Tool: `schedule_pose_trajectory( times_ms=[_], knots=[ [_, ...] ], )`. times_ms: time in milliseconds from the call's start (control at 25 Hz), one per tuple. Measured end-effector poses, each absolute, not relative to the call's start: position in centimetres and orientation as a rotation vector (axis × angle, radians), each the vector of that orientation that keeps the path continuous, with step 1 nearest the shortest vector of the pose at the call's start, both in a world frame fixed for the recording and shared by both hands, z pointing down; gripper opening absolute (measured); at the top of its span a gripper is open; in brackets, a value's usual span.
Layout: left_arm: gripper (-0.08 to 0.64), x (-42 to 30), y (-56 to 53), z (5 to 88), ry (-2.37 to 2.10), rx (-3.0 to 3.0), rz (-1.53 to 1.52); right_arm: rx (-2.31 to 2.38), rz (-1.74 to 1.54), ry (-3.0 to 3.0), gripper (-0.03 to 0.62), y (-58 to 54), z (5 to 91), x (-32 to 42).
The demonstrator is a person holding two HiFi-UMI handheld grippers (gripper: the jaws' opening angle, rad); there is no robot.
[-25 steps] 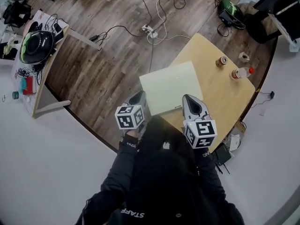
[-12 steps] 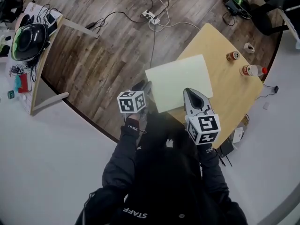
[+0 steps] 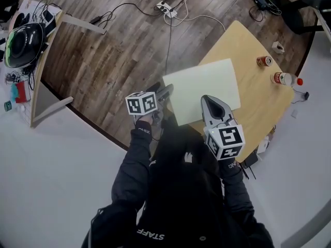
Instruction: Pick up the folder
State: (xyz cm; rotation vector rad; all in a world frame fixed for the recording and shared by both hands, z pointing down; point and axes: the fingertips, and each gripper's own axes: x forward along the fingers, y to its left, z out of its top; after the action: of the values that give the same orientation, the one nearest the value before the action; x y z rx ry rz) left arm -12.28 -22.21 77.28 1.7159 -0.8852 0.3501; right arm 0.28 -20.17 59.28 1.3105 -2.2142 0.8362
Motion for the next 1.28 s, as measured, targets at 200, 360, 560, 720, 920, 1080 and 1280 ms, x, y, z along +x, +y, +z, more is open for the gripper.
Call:
schedule_pose_trajectory(
  times_ms=[200,360,560,720,920,1080,1280],
  knots=[
    [0.334,-11.9,-22.8,79.1,-0.808,1.694,0.312,1.288,0.862,-2.2,0.023,-20.9,60.8,-0.1],
    [0.356,-11.7,-23.4,80.0,-0.746,1.659,0.273,1.277,0.882,-2.183,0.023,-21.5,62.0,-0.3],
    [0.397,-10.7,-23.4,81.1,-0.64,1.637,0.251,1.268,0.903,-2.174,0.023,-22.1,63.1,-0.4],
    [0.408,-10.3,-23.8,81.7,-0.582,1.647,0.228,1.269,0.926,-2.168,0.023,-22.5,63.7,-0.2],
    [0.411,-9.5,-23.5,82.4,-0.493,1.606,0.18,1.295,0.948,-2.161,0.023,-22.9,64.0,0.4],
    [0.413,-8.9,-23.8,82.4,-0.43,1.6,0.101,1.306,0.959,-2.15,0.023,-22.9,64.6,1.1],
    [0.413,-7.7,-23.8,82.6,-0.356,1.652,0.103,1.315,0.98,-2.124,0.023,-22.3,65.4,2.0]
  ],
)
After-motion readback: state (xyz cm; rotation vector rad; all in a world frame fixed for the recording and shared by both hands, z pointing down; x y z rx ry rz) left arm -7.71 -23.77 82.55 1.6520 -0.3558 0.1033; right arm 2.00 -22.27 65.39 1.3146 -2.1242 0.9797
